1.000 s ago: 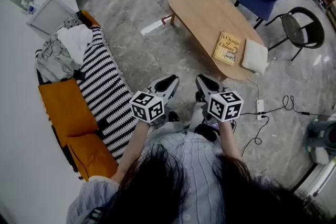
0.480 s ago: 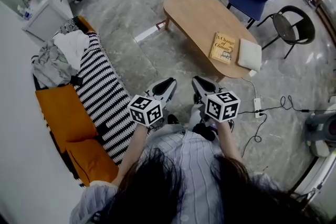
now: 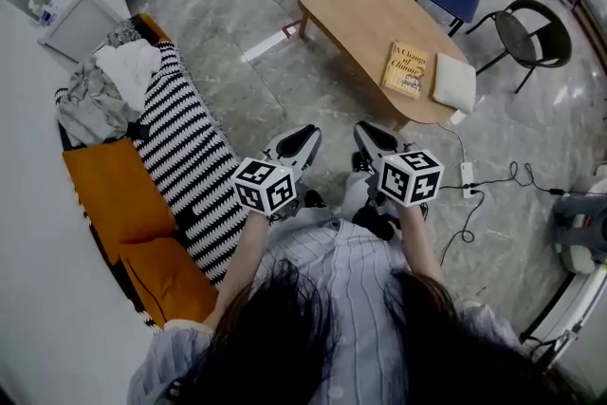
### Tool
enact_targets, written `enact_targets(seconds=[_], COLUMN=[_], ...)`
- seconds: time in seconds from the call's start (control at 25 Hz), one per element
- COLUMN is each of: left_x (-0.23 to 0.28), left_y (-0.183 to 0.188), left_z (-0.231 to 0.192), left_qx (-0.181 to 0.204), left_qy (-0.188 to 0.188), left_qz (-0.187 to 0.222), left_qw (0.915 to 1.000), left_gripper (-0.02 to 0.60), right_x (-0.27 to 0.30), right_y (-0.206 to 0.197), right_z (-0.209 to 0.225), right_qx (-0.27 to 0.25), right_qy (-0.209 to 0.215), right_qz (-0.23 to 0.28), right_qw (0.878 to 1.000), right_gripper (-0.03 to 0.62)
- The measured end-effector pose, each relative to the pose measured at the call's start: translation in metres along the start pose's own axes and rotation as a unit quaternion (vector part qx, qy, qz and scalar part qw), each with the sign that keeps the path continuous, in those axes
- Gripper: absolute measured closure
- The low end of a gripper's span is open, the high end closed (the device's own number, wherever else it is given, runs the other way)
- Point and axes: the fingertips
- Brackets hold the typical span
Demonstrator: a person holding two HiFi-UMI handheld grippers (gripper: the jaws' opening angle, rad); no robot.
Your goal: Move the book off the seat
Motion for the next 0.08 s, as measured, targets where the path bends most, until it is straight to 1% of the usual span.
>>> enact_targets(seconds=[0.08], left_x=[0.0021], left_y=[0.0002], left_z=[-0.0017], left_qx=[-0.001], left_qy=[0.003], left_qz=[0.001], left_qw=[1.0000], left_gripper=[0.525], right_x=[-0.0016], right_y=[0.0043], right_z=[0.0068], right_qx=[0.000], right_qy=[-0.006], right_qz=[0.004], right_qw=[1.000], right_gripper=[0.554])
Point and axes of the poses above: the fingertips, and each gripper's own axes: x forward along the fingers, z to its right, y out of its top, and after that the axes turned 8 degrees about z, right-handed
